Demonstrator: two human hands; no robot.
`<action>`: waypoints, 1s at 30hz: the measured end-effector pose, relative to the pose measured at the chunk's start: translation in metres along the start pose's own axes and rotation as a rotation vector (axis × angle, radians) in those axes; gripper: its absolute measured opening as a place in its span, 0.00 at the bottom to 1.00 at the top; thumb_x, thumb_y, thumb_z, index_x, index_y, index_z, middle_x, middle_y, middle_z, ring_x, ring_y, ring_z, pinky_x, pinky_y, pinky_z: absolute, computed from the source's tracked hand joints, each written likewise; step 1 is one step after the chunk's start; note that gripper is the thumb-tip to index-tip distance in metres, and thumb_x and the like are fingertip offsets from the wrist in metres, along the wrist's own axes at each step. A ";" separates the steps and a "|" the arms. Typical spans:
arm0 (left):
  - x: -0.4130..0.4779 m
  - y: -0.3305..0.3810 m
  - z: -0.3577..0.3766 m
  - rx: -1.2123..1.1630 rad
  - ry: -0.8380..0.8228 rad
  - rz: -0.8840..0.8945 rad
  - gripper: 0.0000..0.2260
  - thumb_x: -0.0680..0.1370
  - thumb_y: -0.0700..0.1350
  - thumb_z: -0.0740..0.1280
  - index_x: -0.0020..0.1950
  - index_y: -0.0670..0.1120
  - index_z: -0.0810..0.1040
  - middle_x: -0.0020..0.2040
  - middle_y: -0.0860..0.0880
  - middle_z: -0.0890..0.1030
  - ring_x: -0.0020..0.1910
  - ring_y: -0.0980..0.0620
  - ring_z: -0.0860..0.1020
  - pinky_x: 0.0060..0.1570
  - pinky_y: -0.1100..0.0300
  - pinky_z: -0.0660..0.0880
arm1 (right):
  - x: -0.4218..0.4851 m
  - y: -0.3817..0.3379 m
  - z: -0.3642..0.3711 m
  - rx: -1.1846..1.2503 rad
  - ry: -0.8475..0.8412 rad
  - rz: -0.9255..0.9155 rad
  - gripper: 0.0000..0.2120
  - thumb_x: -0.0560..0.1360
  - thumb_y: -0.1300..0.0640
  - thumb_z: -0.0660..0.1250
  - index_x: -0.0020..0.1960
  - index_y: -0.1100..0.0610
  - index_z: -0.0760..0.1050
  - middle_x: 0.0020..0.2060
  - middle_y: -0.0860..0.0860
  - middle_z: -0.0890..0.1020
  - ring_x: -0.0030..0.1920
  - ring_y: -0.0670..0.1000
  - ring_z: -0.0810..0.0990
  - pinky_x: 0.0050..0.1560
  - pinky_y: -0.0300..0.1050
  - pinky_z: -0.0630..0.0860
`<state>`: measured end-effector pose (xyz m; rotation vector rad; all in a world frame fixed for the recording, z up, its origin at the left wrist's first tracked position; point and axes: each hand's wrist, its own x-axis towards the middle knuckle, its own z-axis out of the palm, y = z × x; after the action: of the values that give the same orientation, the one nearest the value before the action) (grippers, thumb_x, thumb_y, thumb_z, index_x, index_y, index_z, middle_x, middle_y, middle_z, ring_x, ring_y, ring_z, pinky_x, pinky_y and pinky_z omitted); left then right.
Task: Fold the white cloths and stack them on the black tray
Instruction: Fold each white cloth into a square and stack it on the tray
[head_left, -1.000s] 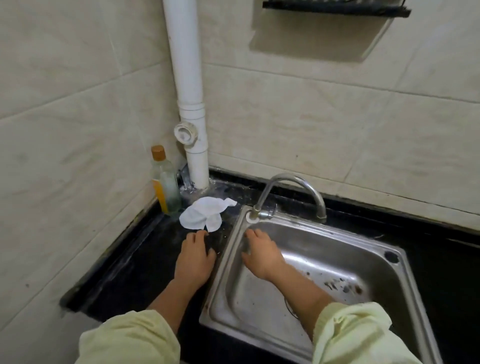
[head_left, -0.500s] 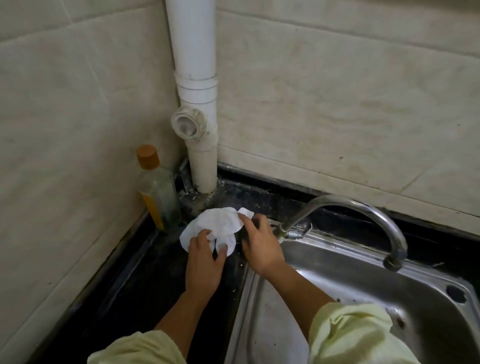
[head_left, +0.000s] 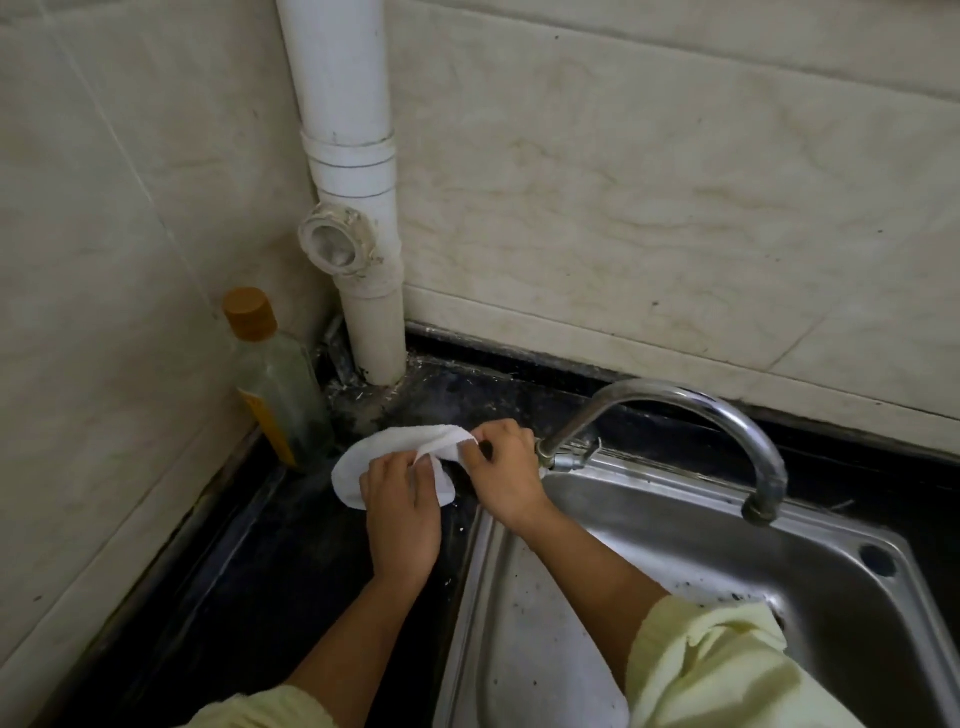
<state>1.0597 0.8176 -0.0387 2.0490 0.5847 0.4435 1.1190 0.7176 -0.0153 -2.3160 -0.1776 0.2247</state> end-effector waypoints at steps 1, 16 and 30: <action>-0.004 0.010 -0.004 -0.046 0.002 0.012 0.10 0.82 0.45 0.58 0.45 0.44 0.74 0.43 0.53 0.74 0.47 0.54 0.72 0.47 0.66 0.65 | -0.005 -0.004 -0.006 0.034 0.004 -0.005 0.09 0.79 0.55 0.60 0.41 0.52 0.72 0.49 0.50 0.74 0.55 0.51 0.67 0.58 0.48 0.68; -0.126 0.168 -0.018 -0.364 -0.352 0.293 0.10 0.73 0.50 0.65 0.35 0.46 0.74 0.31 0.49 0.76 0.30 0.60 0.72 0.31 0.68 0.69 | -0.175 0.038 -0.209 0.426 0.234 0.064 0.16 0.75 0.47 0.70 0.38 0.57 0.69 0.32 0.52 0.70 0.31 0.44 0.67 0.30 0.32 0.65; -0.374 0.306 0.093 -0.404 -0.893 0.465 0.11 0.73 0.50 0.73 0.38 0.43 0.78 0.31 0.41 0.78 0.29 0.54 0.73 0.32 0.58 0.69 | -0.447 0.204 -0.419 0.404 0.353 0.261 0.18 0.68 0.46 0.77 0.41 0.60 0.77 0.32 0.51 0.79 0.34 0.48 0.77 0.35 0.41 0.73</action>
<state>0.8711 0.4031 0.1478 1.7352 -0.4893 -0.1181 0.7862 0.1952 0.1657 -1.9305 0.3213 -0.0222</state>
